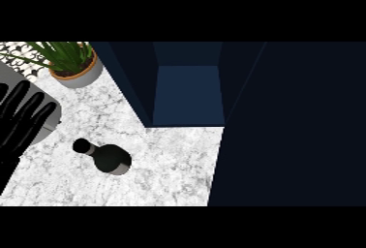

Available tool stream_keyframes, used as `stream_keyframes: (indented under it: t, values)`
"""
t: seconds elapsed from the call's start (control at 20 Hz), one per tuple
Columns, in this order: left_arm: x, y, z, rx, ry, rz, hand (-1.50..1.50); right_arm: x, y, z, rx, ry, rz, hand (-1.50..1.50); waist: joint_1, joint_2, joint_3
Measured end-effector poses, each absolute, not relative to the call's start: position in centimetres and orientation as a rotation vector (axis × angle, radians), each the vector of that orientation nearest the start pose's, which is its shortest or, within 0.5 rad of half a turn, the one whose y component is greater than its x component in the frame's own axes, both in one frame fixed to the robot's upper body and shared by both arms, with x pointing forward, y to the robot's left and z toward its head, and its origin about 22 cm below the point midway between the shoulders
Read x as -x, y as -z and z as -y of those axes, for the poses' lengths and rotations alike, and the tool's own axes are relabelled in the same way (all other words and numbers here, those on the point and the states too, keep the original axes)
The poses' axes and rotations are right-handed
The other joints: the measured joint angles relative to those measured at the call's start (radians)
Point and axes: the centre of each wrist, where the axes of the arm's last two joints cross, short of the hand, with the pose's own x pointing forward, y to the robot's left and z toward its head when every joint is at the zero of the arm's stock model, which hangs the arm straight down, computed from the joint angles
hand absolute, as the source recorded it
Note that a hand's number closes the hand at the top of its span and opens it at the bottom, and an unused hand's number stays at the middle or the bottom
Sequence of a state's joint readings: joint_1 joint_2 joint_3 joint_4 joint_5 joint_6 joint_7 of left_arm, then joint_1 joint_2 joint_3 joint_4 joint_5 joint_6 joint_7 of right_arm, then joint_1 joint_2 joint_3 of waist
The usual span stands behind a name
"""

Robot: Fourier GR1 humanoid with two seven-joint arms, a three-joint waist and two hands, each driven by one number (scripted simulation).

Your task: Pick up the wine, place it into the cabinet and close the cabinet

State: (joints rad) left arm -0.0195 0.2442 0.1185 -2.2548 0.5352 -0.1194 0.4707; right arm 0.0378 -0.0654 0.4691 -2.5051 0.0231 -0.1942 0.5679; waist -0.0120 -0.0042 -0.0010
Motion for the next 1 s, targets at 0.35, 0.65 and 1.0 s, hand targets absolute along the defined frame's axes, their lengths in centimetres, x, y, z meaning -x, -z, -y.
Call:
stream_keyframes:
  t: [0.35,0.65,1.0]
  values:
    - [-19.6,-15.1,-27.3,0.340,0.148,1.773,-1.50,-12.6,-19.2,16.6,-0.343,-0.144,1.838,-1.50,0.000,0.000,0.000]
    - [-20.5,-12.1,-27.5,0.303,0.150,1.755,-1.50,-12.7,-19.5,16.5,-0.328,-0.148,1.834,-1.50,-0.002,0.000,0.000]
    - [-21.2,-8.3,-28.3,0.268,0.130,1.738,-1.50,-12.5,-19.5,16.1,-0.331,-0.153,1.838,-1.50,-0.002,0.000,0.000]
